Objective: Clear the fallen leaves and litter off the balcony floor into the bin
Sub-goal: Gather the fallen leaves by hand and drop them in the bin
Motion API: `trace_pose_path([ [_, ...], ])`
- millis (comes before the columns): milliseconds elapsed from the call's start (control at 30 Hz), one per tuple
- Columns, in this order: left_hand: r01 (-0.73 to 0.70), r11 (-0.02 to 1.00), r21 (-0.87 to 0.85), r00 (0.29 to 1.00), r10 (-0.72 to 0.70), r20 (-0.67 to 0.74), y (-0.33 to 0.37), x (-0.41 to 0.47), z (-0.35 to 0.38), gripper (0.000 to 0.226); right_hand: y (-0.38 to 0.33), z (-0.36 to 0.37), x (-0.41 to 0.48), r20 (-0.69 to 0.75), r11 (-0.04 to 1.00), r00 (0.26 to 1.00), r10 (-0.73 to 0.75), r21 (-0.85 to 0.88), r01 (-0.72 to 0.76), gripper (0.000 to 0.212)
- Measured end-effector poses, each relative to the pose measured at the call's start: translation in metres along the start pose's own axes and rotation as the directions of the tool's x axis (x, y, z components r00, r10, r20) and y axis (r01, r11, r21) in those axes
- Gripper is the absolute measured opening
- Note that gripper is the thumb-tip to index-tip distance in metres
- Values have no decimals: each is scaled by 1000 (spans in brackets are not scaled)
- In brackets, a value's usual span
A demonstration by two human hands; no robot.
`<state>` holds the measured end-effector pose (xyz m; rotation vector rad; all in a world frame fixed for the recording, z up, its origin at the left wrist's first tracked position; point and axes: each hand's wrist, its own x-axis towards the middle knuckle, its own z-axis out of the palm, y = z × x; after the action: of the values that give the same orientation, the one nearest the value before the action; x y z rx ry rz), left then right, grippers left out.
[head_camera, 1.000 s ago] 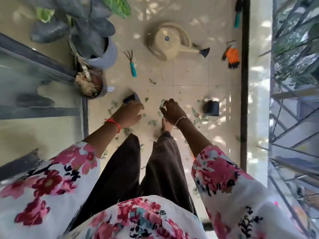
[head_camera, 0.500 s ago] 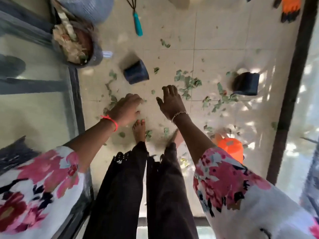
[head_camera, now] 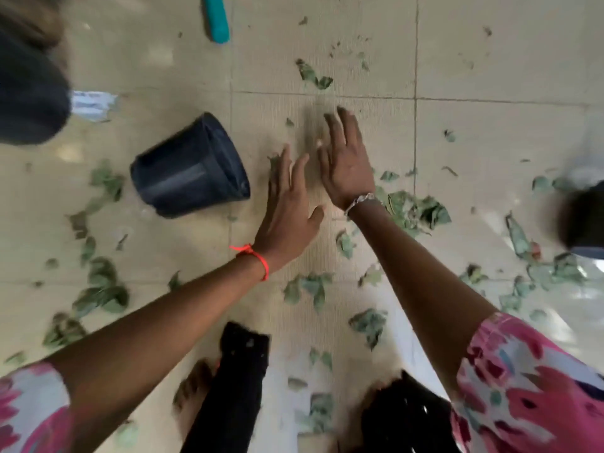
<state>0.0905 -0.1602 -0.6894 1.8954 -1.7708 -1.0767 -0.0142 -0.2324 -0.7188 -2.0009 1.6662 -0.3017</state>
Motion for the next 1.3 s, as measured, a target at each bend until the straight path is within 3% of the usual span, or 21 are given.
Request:
trace_pose_path([
  [100, 54, 997, 47, 971, -41, -235, -23, 28, 26, 80, 22, 12, 61, -85, 997, 994, -63, -52, 59, 59],
  [200, 66, 997, -37, 942, -74, -326, -40, 51, 43, 83, 32, 14, 111, -209, 995, 974, -90, -55, 80, 62],
  [333, 5, 996, 92, 916, 32, -401, -47, 71, 53, 81, 38, 23, 131, -179, 996, 980, -84, -20, 82, 60],
  [500, -25, 990, 141, 867, 92, -490, -42, 107, 52, 73, 49, 30, 119, -141, 959, 950, -278, 6, 282, 47],
  [600, -3, 998, 61, 850, 34, -526, -34, 126, 51, 75, 50, 23, 116, -145, 918, 958, -247, 283, 279, 40],
  [633, -4, 999, 35, 843, 22, -538, -33, 128, 51, 74, 50, 19, 113, -131, 853, 971, -200, 464, 238, 41],
  [700, -27, 1000, -14, 835, 15, -550, -34, 128, 51, 74, 50, 12, 108, -171, 632, 982, -81, 753, 183, 41],
  [733, -37, 999, -35, 835, 12, -551, -34, 127, 51, 73, 52, 10, 107, -234, 557, 972, -3, 807, 196, 40],
  [767, -40, 998, -49, 834, 6, -552, -34, 128, 50, 73, 52, 10, 108, -295, 553, 953, 67, 806, 211, 40],
  [833, -33, 997, -64, 829, -9, -559, -34, 130, 51, 74, 54, 13, 113, -389, 716, 914, 113, 670, 196, 37],
  [900, -34, 997, -69, 825, -11, -565, -35, 132, 52, 73, 55, 20, 119, -399, 924, 915, 57, 368, 103, 40],
  [967, -22, 999, -50, 823, -10, -568, -36, 133, 52, 69, 54, 24, 123, -311, 999, 950, 18, 48, -3, 50],
  [1000, -6, 1000, -31, 820, -12, -572, -37, 134, 53, 67, 53, 24, 123, -257, 999, 966, -30, -31, 23, 53],
  [1033, 12, 1000, -5, 816, -13, -578, -37, 135, 53, 67, 53, 22, 122, -208, 995, 973, -95, -31, 91, 54],
  [1100, 40, 998, 47, 806, -4, -592, -37, 140, 51, 70, 54, 20, 117, -136, 972, 976, -173, 139, 191, 51],
  [1200, 65, 995, 79, 800, -5, -600, -36, 152, 47, 73, 59, 14, 113, -193, 899, 975, -111, 398, 182, 42],
  [1300, 91, 991, 94, 798, -16, -603, -35, 156, 47, 73, 56, 10, 124, -167, 920, 973, -158, 334, 207, 47],
])
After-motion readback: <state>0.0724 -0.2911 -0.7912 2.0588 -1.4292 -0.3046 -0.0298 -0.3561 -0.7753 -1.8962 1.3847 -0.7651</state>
